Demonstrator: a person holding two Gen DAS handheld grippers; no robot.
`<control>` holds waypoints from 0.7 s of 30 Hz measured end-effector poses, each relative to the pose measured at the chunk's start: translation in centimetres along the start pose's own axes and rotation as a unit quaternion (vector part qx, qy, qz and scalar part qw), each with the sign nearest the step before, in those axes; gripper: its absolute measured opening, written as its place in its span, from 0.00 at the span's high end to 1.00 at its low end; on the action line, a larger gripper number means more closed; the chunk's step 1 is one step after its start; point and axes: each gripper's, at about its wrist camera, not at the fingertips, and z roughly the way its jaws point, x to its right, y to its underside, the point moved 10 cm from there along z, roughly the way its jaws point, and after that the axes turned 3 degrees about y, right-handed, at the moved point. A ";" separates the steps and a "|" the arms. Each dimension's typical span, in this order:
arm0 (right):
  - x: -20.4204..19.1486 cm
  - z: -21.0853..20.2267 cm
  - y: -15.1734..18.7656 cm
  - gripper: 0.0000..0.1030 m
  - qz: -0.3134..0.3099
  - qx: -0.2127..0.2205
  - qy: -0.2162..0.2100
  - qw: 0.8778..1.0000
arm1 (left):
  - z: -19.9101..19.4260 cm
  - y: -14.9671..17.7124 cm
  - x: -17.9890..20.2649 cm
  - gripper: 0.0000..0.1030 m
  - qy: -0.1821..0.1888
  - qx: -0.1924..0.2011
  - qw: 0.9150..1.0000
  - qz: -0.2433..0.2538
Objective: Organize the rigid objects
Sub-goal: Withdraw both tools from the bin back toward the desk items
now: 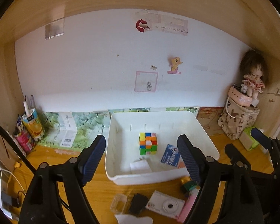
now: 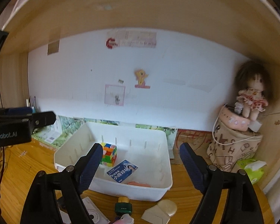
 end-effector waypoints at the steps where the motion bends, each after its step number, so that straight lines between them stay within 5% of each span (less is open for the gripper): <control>1: 0.0 -0.6 0.0 0.18 0.004 0.004 0.004 1.000 | -0.4 0.3 -0.1 0.21 0.002 -0.001 1.000 0.000; 8: -0.6 -4.2 1.5 0.18 0.029 0.013 0.016 0.999 | -3.3 2.9 -0.6 0.21 0.009 -0.008 1.000 0.020; 21: -2.0 -7.9 6.1 0.18 0.034 -0.035 0.026 0.998 | -4.6 10.0 -2.5 0.21 0.005 -0.100 0.995 -0.018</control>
